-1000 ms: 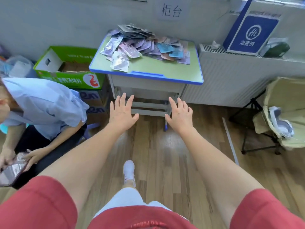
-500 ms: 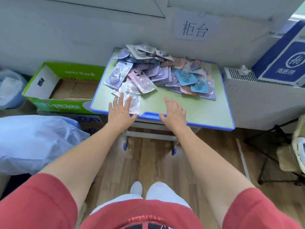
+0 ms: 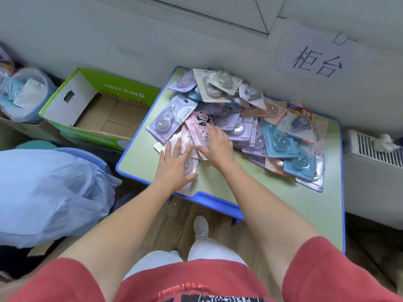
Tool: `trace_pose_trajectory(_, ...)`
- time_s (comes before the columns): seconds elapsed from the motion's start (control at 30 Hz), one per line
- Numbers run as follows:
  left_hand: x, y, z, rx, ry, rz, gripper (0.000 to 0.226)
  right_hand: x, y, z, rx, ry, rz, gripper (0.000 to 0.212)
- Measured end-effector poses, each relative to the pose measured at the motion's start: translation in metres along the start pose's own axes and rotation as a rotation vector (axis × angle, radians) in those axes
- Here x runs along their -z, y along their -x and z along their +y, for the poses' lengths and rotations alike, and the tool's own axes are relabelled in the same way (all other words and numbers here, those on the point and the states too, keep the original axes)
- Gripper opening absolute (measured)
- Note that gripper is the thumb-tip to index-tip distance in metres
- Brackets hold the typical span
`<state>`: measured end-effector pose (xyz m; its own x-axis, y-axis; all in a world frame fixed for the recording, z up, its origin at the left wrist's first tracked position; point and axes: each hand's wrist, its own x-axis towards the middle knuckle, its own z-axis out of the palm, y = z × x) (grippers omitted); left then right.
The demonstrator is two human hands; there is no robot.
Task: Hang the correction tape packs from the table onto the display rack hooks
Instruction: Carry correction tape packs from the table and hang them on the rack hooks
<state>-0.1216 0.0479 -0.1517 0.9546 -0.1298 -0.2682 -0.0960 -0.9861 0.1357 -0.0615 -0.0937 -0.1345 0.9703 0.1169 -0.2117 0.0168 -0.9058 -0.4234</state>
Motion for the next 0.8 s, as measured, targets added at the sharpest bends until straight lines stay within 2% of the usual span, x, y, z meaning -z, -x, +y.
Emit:
trace_pose_trajectory(0.2, -0.009, -0.007, 0.005, 0.073, 0.089, 0.067, 0.089, -0.006, -0.023, 0.002, 0.101, 0.127, -0.075, 0.074)
trace_pose_trajectory(0.4, -0.010, -0.004, 0.002, 0.082, 0.116, 0.096, 0.093, -0.006, -0.017, 0.012, 0.163, 0.187, -0.168, 0.084)
trace_pose_trajectory(0.63, -0.011, 0.015, -0.005, 0.076, 0.083, 0.056, 0.093, -0.015, 0.018, 0.016, 0.117, 0.335, -0.085, 0.073)
trace_pose_trajectory(0.8, -0.009, 0.033, -0.011, 0.083, 0.054, 0.003, 0.095, -0.016, 0.043, 0.023, 0.009, 0.319, -0.095, 0.069)
